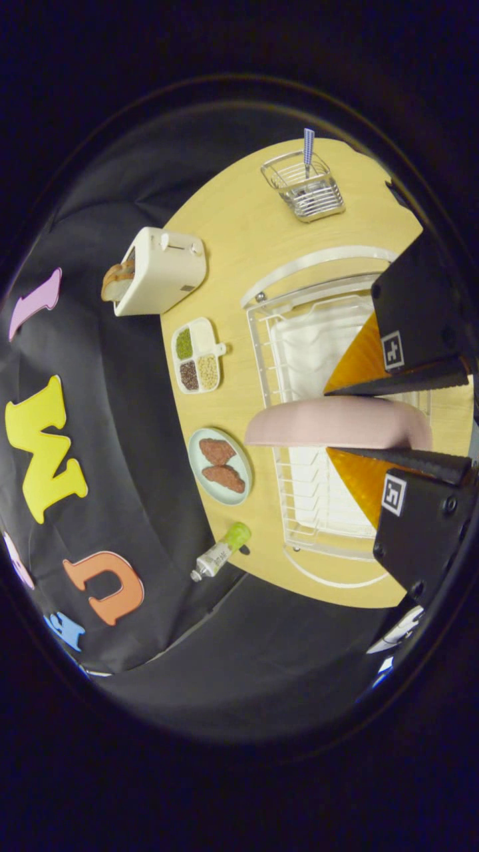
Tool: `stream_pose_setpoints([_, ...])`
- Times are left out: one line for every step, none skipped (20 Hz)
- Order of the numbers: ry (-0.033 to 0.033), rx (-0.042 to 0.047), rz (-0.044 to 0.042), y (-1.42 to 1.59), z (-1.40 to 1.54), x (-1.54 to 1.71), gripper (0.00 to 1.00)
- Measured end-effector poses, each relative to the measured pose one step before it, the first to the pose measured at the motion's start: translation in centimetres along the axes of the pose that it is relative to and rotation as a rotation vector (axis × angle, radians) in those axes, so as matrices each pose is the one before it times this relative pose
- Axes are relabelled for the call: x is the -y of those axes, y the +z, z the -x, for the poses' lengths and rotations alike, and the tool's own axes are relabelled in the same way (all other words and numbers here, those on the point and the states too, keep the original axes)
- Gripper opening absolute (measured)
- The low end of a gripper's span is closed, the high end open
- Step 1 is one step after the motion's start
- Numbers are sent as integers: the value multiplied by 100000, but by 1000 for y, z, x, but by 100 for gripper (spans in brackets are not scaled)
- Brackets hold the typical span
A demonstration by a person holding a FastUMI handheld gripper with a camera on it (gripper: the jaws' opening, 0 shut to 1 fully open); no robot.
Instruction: Take the plate from the dish rack, then take the spoon from the basket and place it into the plate.
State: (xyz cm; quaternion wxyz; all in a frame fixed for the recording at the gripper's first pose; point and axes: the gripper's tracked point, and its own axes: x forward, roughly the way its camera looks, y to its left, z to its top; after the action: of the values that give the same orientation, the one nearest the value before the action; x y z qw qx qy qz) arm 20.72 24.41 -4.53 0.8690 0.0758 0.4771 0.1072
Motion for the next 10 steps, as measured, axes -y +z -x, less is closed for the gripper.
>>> stream_pose_setpoints([-1294, 393, 84, 234, 334, -91, 41])
stream_pose_setpoints([-1450, 1109, 611, 263, 436, -132, 38])
stream_pose_setpoints([-1304, 1612, 884, 527, 356, -88, 37])
stream_pose_setpoints([-1266, -92, 1561, 20, 335, -216, 37])
stream_pose_setpoints([-1850, -344, 1257, -120, 259, 14, 37])
stream_pose_setpoints([-1719, -176, 1059, -24, 112, -101, 37])
stream_pose_setpoints([-1656, 72, 1064, 69, 191, -54, 37])
stream_pose_setpoints([-1369, -46, 1060, 136, 306, -41, 37])
stream_pose_setpoints([-1340, 51, 840, 213, 333, -44, 37])
stream_pose_setpoints([-1794, 1881, 814, 620, 517, 258, 37])
